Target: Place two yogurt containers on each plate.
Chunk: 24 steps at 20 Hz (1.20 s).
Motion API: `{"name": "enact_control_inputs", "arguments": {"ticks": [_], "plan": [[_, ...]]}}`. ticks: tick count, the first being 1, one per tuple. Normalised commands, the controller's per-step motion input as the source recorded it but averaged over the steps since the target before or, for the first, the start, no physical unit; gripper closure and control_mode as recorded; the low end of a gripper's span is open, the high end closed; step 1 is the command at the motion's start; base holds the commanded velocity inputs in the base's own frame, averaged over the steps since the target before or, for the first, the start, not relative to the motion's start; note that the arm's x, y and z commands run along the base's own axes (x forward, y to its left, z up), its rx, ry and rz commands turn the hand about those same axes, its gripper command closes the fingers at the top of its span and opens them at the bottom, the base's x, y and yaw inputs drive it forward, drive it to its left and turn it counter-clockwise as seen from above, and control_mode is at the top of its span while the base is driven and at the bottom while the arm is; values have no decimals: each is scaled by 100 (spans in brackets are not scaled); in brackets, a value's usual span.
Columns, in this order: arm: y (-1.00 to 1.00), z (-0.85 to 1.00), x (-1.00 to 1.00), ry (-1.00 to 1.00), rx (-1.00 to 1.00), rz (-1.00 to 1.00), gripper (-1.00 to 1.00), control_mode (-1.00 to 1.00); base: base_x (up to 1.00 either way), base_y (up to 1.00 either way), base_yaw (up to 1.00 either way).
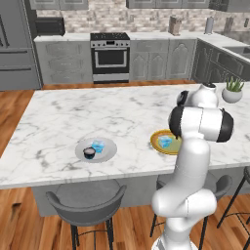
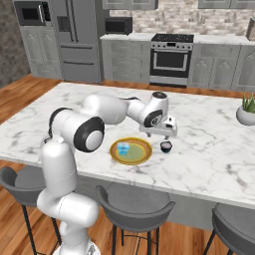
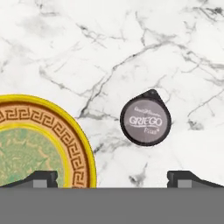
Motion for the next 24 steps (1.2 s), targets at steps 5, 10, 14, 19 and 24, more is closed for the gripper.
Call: {"name": "enact_control_inputs", "arguments": {"ticks": [5,10,14,19,24], "plan": [[-29,-8,9,4,0,-26,-100,-100,0,0,0],[-15,-15,0,7,0,-6,-100,-100,0,0,0],[-14,-11,0,1,0,0,-100,-100,0,0,0],[-19,-21,4,0,0,0,-100,-100,0,0,0],[-3,-19,10,0,0,0,-100,-100,0,0,0]]}}
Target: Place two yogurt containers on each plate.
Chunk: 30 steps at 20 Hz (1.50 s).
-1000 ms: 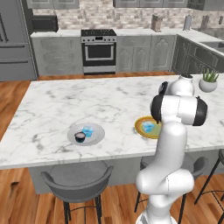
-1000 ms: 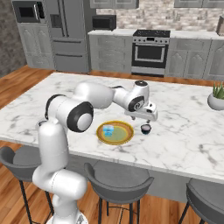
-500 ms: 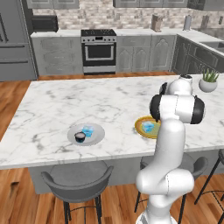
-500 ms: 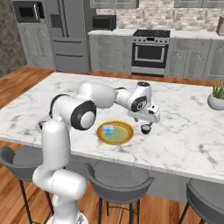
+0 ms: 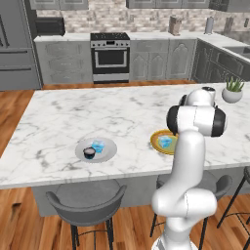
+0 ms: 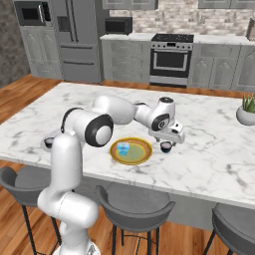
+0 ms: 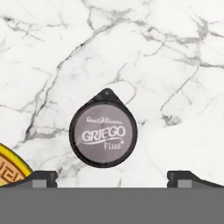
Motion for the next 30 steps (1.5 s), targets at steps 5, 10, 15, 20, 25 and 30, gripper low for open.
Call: {"name": "enact_control_inputs", "arguments": {"ticks": [5,10,15,20,25,30], "plan": [[0,-10,13,0,1,0,-100,-100,0,0,0],[0,-7,8,0,0,0,-100,-100,0,0,0],[0,-10,0,1,0,0,-100,-100,0,0,0],[0,-17,1,6,0,0,-100,-100,0,0,0],[0,-10,0,2,0,0,-100,-100,0,0,0],[0,-6,0,0,0,0,-100,-100,0,0,0]]}}
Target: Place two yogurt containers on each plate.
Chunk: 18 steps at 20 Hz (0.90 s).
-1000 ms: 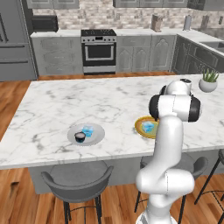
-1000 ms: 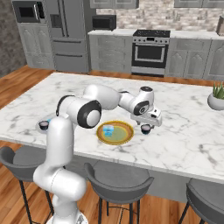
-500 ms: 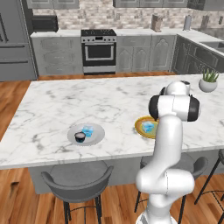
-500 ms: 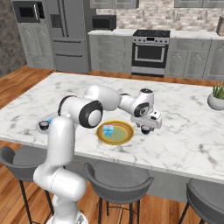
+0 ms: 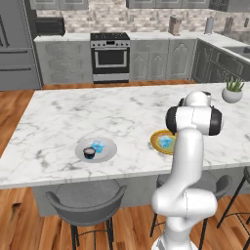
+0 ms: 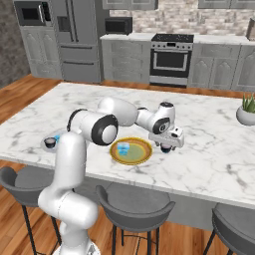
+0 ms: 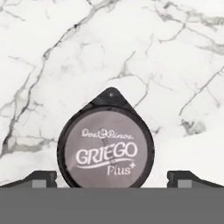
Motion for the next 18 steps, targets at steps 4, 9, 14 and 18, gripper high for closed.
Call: {"name": "enact_control_inputs", "arguments": {"ticks": [4,9,14,18], "plan": [[0,-8,5,1,0,0,-100,-100,0,0,0],[0,-5,14,1,0,0,-100,-100,0,0,0],[0,-4,16,0,1,0,-100,-100,0,0,0],[0,-7,4,0,2,0,100,-100,0,0,0]]}}
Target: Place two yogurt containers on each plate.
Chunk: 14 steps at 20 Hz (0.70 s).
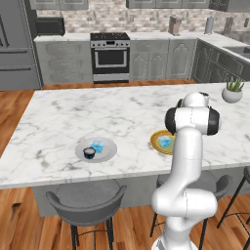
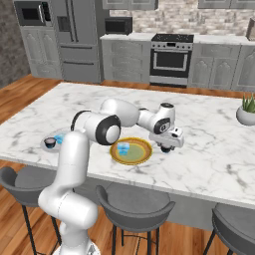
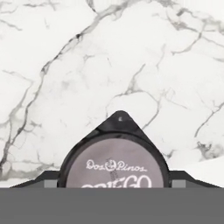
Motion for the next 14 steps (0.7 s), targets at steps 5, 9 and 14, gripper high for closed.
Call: {"name": "enact_control_inputs", "arguments": {"ticks": [5,9,14], "plan": [[0,1,0,0,3,0,100,-100,0,0,0],[0,31,-16,0,1,0,100,-100,0,0,0],[19,37,-40,0,0,0,100,-100,0,0,0]]}}
